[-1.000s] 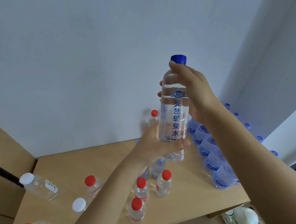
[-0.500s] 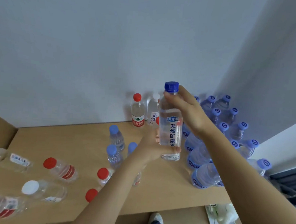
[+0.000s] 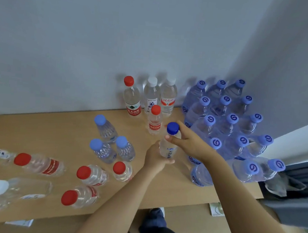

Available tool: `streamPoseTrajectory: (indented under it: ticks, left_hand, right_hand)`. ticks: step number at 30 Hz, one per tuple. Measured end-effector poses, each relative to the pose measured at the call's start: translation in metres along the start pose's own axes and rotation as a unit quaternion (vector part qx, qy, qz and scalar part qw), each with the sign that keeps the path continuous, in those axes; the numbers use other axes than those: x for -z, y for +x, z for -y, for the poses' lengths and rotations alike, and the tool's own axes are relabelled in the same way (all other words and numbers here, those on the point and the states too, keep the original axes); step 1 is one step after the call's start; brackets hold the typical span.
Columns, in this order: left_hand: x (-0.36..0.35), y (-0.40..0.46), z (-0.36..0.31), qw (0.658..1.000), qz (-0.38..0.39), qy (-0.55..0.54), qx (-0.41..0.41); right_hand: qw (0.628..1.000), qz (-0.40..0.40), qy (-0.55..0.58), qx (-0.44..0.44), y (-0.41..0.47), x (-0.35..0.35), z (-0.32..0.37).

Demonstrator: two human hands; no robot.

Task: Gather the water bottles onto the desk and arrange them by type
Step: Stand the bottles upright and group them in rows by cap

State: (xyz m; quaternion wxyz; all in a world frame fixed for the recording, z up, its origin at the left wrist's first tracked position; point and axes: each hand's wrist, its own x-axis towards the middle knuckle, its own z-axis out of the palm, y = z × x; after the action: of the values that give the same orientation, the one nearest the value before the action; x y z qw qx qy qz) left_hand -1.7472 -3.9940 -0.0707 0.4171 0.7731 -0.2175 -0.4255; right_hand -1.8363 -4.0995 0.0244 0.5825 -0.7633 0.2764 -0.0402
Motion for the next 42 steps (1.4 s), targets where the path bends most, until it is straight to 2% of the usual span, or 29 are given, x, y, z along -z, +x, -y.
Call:
streamPoseTrajectory:
  ticks: [10, 14, 18, 23, 25, 27, 30, 34, 37, 42]
  left_hand:
    - [-0.018, 0.026, -0.006, 0.997, -0.056, 0.030, -0.033]
    - [-0.017, 0.025, -0.006, 0.998, -0.052, 0.015, -0.029]
    - [-0.012, 0.020, -0.011, 1.000, -0.017, 0.020, -0.012]
    - [0.014, 0.004, -0.032, 0.999, -0.021, 0.025, 0.018]
    - [0.030, -0.006, -0.042, 0.999, -0.040, 0.004, -0.009]
    - [0.050, -0.015, -0.052, 0.996, -0.076, -0.018, -0.044]
    - [0.083, -0.024, -0.063, 0.990, -0.114, -0.069, -0.053]
    - [0.121, -0.035, -0.066, 0.983, -0.150, -0.096, -0.049]
    - [0.145, -0.046, -0.065, 0.976, -0.173, -0.119, -0.051]
    - [0.174, -0.063, -0.055, 0.969, -0.197, -0.141, -0.042]
  right_hand:
    - [0.999, -0.031, -0.038, 0.017, 0.010, 0.009, -0.010]
    - [0.998, -0.023, -0.065, 0.003, 0.015, 0.012, -0.011]
    - [0.996, 0.023, -0.089, -0.016, 0.025, 0.017, 0.003]
    - [0.994, -0.023, -0.111, -0.005, 0.058, 0.018, 0.032]
    - [0.990, -0.031, -0.137, -0.007, 0.074, 0.016, 0.040]
    - [0.984, -0.030, -0.174, -0.017, 0.090, 0.011, 0.047]
    - [0.970, 0.009, -0.233, -0.066, 0.108, -0.001, 0.056]
    - [0.926, 0.061, -0.353, -0.122, 0.122, -0.021, 0.059]
    - [0.924, 0.014, -0.360, -0.126, 0.127, -0.033, 0.053]
    - [0.944, -0.055, -0.301, -0.122, 0.127, -0.042, 0.057]
